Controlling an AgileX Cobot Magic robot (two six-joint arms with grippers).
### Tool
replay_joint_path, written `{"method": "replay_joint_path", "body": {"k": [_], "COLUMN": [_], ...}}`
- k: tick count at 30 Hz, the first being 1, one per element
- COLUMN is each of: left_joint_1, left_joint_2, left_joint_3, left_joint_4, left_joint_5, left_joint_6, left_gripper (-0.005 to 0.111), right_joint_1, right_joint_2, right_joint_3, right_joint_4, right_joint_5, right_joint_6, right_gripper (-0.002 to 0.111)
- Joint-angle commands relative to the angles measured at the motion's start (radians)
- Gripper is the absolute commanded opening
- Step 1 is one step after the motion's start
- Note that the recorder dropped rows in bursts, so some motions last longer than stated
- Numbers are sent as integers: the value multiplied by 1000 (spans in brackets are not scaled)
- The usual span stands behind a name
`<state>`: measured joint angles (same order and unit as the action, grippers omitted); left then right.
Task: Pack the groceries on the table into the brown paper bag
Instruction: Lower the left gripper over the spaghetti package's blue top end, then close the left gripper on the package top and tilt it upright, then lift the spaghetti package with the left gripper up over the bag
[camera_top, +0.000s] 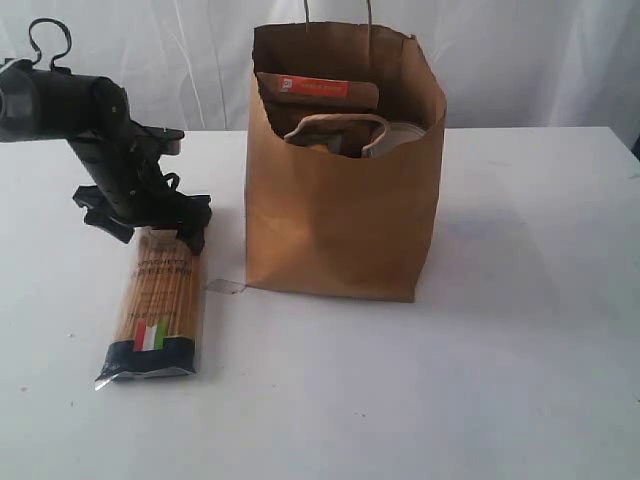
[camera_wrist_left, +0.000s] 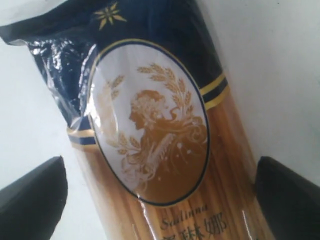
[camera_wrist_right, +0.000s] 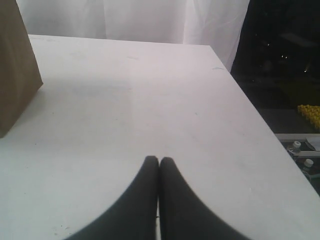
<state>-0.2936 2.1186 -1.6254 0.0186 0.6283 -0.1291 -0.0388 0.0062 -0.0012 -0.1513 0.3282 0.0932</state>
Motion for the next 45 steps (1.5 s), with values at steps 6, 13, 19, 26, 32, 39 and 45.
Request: {"method": "replay_joint_path", "body": {"k": [6,13,19,26,32,39,45], "left_joint_1": [2,2,2,2,2,2,2], "left_joint_2": [23,23,23,-18,-139,-322,-439], "left_joint_3": [-2,-2,-2,-4,-4,-4,-4], "left_joint_4": [-19,-19,-8,91,204,229,293], "left_joint_5": [12,10,92,243,368,403,416], "left_joint_6": [-35,-36,-25,-9,15,82,84], "left_gripper": [105,97,13,0,0,0,0], "right_joint_1": [-4,-4,-4,-4,-4,-4,-4], "right_joint_2": [-6,-6,-6,-6,-6,-6,-6], "right_joint_3": [1,1,1,1,1,1,1], "right_joint_4": [0,0,0,0,0,0,0], "right_joint_5": [-10,-10,-10,-10,-10,-10,-10], "right_joint_6": [-8,-8,-8,-8,-8,-8,-8], "right_gripper": [0,0,0,0,0,0,0]}}
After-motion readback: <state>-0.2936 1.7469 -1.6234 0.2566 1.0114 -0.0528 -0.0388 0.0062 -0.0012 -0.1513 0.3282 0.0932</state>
